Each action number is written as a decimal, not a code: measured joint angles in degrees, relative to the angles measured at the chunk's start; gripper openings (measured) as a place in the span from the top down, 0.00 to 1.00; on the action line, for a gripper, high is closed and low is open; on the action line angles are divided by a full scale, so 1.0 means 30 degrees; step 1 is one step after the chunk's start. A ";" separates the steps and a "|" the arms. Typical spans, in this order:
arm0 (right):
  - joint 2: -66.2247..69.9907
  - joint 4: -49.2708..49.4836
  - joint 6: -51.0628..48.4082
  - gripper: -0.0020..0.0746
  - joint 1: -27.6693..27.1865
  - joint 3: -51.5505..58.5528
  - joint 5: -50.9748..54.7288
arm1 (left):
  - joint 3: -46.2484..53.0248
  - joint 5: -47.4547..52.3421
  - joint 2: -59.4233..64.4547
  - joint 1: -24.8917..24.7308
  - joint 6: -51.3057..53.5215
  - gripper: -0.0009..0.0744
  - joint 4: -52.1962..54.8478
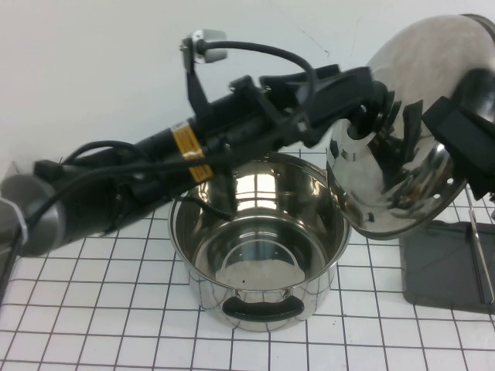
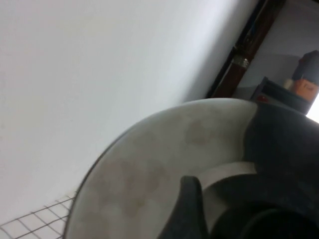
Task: Put pot lid on rack
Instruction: Hand over the pot lid, then place the pot lid on the pot rack
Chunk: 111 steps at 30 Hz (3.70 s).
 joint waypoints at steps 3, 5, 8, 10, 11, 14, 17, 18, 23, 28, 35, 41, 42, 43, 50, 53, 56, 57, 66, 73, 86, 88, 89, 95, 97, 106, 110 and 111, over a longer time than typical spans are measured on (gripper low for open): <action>0.0000 -0.0253 -0.0394 0.90 0.0000 0.0000 0.0044 | 0.0000 -0.0047 0.0000 0.1182 -0.0916 0.26 0.0939; 0.0000 -0.0568 -0.0723 0.90 0.0000 0.0000 0.0076 | 0.0000 -0.0047 -0.0035 0.2046 -0.1724 0.26 0.1717; 0.0000 -0.1092 -0.1472 0.90 0.0000 0.0000 0.0089 | 0.0000 -0.0047 -0.0188 0.3232 -0.2947 0.30 0.3419; 0.0000 -0.1357 -0.2099 0.90 0.0000 0.0000 0.0222 | 0.0000 -0.0047 -0.0460 0.3876 -0.3603 0.39 0.4788; -0.0014 -0.1506 -0.2311 0.90 0.0000 0.0000 0.0379 | 0.0000 -0.0047 -0.0679 0.4218 -0.3942 0.48 0.5651; -0.0407 -0.2294 -0.3157 0.90 0.0000 -0.0038 0.1896 | 0.0000 -0.0095 -0.1740 0.5130 -0.4262 0.79 0.8543; -0.1257 -0.4049 -0.3806 0.90 0.0000 -0.0616 0.5055 | 0.0000 -0.0189 -0.3166 0.5816 -0.4361 0.93 1.1315; -0.1668 -0.4976 -0.3903 0.90 0.0000 -0.0971 0.6483 | 0.0000 -0.0267 -0.3783 0.5931 -0.4527 0.95 1.2264; -0.3859 -0.9724 -0.3287 0.90 0.0000 -0.2800 1.3428 | 0.0000 0.1940 -0.7485 0.5984 -0.6149 0.98 1.7200; -0.5175 -1.0770 -0.2182 0.90 0.0000 -0.3099 1.9209 | 0.1074 0.3976 -1.1075 0.5952 -0.6907 0.99 1.8366; -0.4867 -1.0781 -0.2016 0.90 0.0000 -0.3063 2.1228 | 0.6123 0.7132 -1.5316 0.5952 -0.7406 0.99 1.8366; -0.2965 -1.0815 -0.1827 0.90 0.0000 -0.3063 2.1228 | 1.0176 0.7559 -1.8014 0.5952 -0.7540 0.99 1.8366; -0.2546 -1.0815 -0.1827 0.90 0.0000 -0.3063 2.1228 | 1.0716 0.7559 -1.8326 0.5952 -0.7583 0.99 1.8261; -0.2125 -1.0815 -0.1827 0.90 -0.0035 -0.3100 2.1267 | 1.1197 0.7599 -1.8696 0.5952 -0.7626 0.99 1.8057; -0.0225 -1.0815 -0.1859 0.90 -0.1610 -0.4060 2.0835 | 1.2563 0.7634 -2.0402 0.5952 -0.7899 0.99 1.7196; 0.0049 -1.0815 -0.1005 0.90 -0.2569 -0.4152 2.0163 | 1.2594 0.7712 -2.0676 0.5952 -0.7925 0.99 1.7002; 0.0166 -1.0824 -0.0065 0.90 -0.3180 -0.4152 1.9211 | 1.2594 0.7746 -2.0812 0.5952 -0.7925 0.99 1.6971; 0.0166 -1.0824 0.0078 0.90 -0.3311 -0.4152 1.8852 | 1.2594 0.7746 -2.0812 0.5952 -0.7925 0.99 1.6971; 0.0052 -1.0788 0.1149 0.90 -0.3446 -0.4344 1.7887 | 1.2594 0.7806 -2.0812 0.5952 -0.7925 0.99 1.6926; -0.0582 -1.1132 0.1770 0.90 -0.3446 -0.4344 1.9955 | 1.2594 0.7827 -2.0812 0.5952 -0.7970 0.99 1.7036; -0.0614 -1.1264 0.2791 0.90 -0.3446 -0.4344 1.9571 | 1.2594 0.7947 -2.0812 0.5952 -0.8014 0.99 1.7122; -0.0614 -1.1264 0.2836 0.90 -0.3446 -0.4344 1.9571 | 1.2594 0.7947 -2.0812 0.5952 -0.8014 0.99 1.7122; -0.0614 -1.1264 0.2878 0.90 -0.3446 -0.4344 1.9571 | 1.2594 0.7947 -2.0812 0.5952 -0.8075 0.99 1.7122; -0.0614 -1.1264 0.3240 0.90 -0.3446 -0.4344 1.9922 | 1.2594 0.7947 -2.0812 0.5952 -0.8099 0.99 1.7122; -0.0614 -1.1264 0.3267 0.90 -0.3446 -0.4344 2.0307 | 1.2594 0.7947 -2.0812 0.5952 -0.8099 0.99 1.7122; -0.0614 -1.1264 0.3284 0.80 -0.3446 -0.4344 2.0624 | 1.2594 0.7908 -2.0812 0.5952 -0.8146 0.99 1.7122; -0.0614 -1.1264 0.3284 0.65 -0.3446 -0.4344 2.0754 | 1.2594 0.7908 -2.0812 0.5952 -0.8146 0.99 1.7122; -0.0614 -1.1264 0.3284 0.61 -0.3446 -0.4344 2.0796 | 1.2594 0.7908 -2.0812 0.5952 -0.8146 0.99 1.7122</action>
